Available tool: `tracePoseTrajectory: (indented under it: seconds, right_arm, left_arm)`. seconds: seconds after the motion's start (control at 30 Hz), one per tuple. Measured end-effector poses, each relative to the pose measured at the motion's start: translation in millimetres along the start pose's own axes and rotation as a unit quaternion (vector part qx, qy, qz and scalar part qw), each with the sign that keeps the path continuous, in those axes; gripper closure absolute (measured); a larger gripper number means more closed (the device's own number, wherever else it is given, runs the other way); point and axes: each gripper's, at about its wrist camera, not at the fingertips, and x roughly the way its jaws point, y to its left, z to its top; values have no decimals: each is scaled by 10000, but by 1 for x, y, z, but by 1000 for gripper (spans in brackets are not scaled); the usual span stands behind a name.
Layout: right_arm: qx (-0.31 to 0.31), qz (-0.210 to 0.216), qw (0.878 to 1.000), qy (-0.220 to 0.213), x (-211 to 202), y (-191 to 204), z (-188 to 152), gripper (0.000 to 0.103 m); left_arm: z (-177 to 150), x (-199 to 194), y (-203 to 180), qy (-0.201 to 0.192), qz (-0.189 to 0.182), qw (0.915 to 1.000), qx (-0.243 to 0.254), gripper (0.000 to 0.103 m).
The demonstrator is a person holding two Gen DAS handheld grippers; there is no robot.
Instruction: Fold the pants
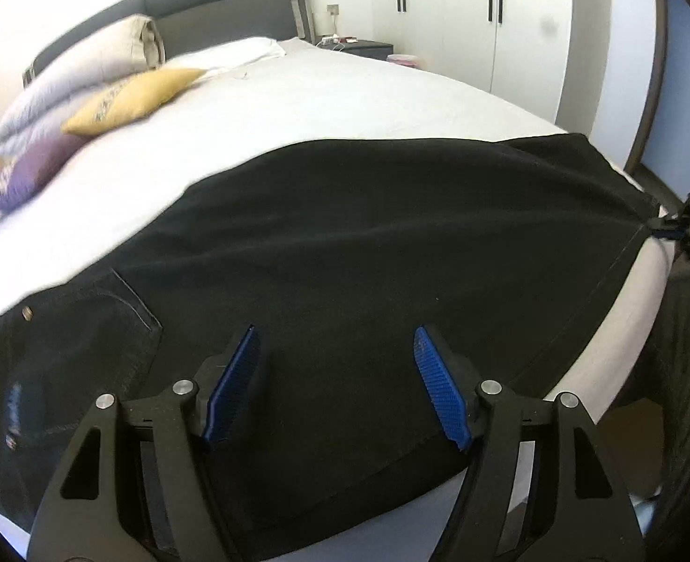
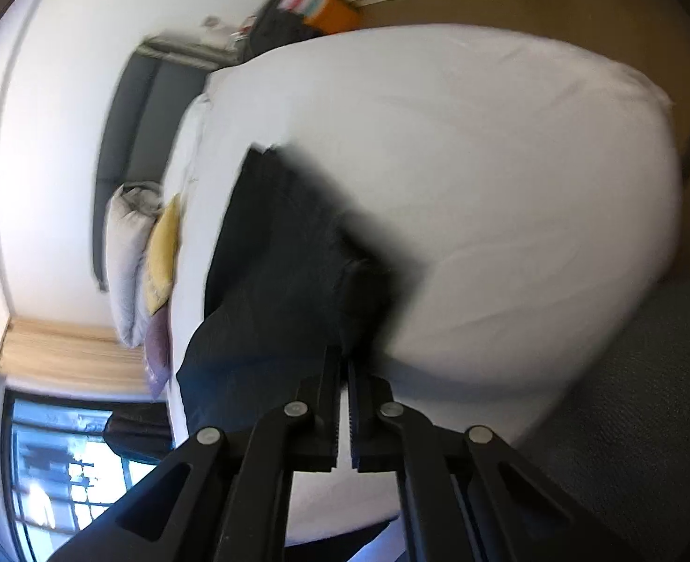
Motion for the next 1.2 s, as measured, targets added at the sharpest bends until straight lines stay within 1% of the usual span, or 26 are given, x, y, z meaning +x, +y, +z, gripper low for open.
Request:
tracePoseTrajectory:
  seconds: [0.03, 0.07, 0.1, 0.13, 0.2, 0.23, 0.27, 0.33, 0.37, 0.4, 0.43, 0.47, 0.5, 0.57, 0.67, 0.7, 0.83, 0.9, 0.97, 1.0, 1.03, 1.07, 1.1, 1.13, 1.17, 1.2]
  right_arm:
    - [-50, -172, 9998, -102, -8, 2, 2, 93]
    - [-118, -460, 9984, -305, -21, 6, 6, 93]
    - [-192, -527, 9974, -463, -30, 13, 10, 93]
    - [-300, -437, 9971, -551, -35, 24, 14, 93]
    - [-696, 72, 9958, -589, -35, 58, 12, 92]
    - [-850, 329, 9947, -484, -29, 72, 9, 86]
    - [-1032, 685, 9920, -251, -16, 89, 5, 74]
    - [-1324, 1331, 9818, 282, 20, 116, -5, 59]
    - [-1412, 1518, 9771, 477, 41, 122, -8, 59]
    - [-1402, 1504, 9770, 561, 57, 120, -8, 59]
    - [-1242, 1259, 9822, 633, 74, 109, -5, 59]
    - [-963, 836, 9891, 738, 89, 91, -1, 86]
    - [-500, 555, 9938, 821, 100, 61, 4, 103]
    - [-72, 950, 9923, 791, 92, 34, 7, 103]
    - [-464, 472, 9964, 524, 57, 30, 4, 103]
    - [-473, 446, 9966, 514, 51, 31, 4, 101]
    - [-721, 404, 9956, 431, 44, 50, 2, 74]
    - [-851, 469, 9943, 429, 47, 62, 0, 70]
    - [-900, 372, 9938, 527, 56, 64, -1, 66]
    - [-891, 361, 9938, 550, 57, 60, -3, 66]
    - [-887, 405, 9937, 555, 57, 54, -3, 67]
    - [-889, 444, 9934, 566, 59, 54, -3, 70]
    - [-871, 438, 9935, 582, 59, 51, -3, 73]
    - [-824, 403, 9940, 594, 58, 50, -2, 74]
    - [-806, 384, 9942, 600, 55, 49, -1, 73]
    - [-879, 323, 9939, 589, 50, 53, -3, 72]
  left_arm:
    - [-1, 6, 0, 134, 24, 9999, -3, 35]
    - [-3, 16, 3, 329, -71, 9994, -111, 35]
    - [-5, 18, 7, 337, -130, 9991, -210, 35]
    - [-5, 18, 8, 302, -154, 9991, -262, 35]
    - [-3, 18, 3, 346, -88, 9992, -156, 35]
    - [-3, 18, 2, 363, -83, 9992, -114, 35]
    - [-2, 18, 1, 379, -99, 9992, -91, 34]
    - [-4, 17, 3, 391, -150, 9991, -85, 34]
    - [-7, 15, 3, 388, -155, 9991, -81, 34]
    - [-9, 12, 3, 384, -156, 9991, -67, 34]
    - [-11, 10, 7, 370, -150, 9992, -52, 34]
    - [-13, 4, 9, 351, -124, 9993, -44, 34]
    - [-17, -6, 14, 297, -87, 9995, -72, 34]
    - [-22, -30, 28, 11, 74, 9998, -198, 34]
    - [-21, -50, 63, -281, 359, 9973, -576, 34]
    - [-19, -49, 83, -275, 505, 9957, -725, 34]
    - [-21, -38, 146, -93, 1165, 9881, -999, 34]
    - [-38, -26, 174, 253, 1408, 9844, -1023, 34]
    - [-54, -21, 198, 336, 1351, 9835, -1160, 31]
    - [-62, -23, 214, 255, 1182, 9832, -1369, 21]
    - [-65, -24, 226, 260, 1188, 9809, -1517, 18]
    - [-69, -24, 243, 344, 1461, 9739, -1702, 18]
    - [-76, -26, 254, 404, 1590, 9696, -1815, 20]
    - [-78, -30, 265, 387, 1493, 9678, -1988, 29]
    - [-75, -39, 272, 362, 1441, 9654, -2145, 34]
    - [-69, -46, 269, 255, 1462, 9667, -2084, 35]
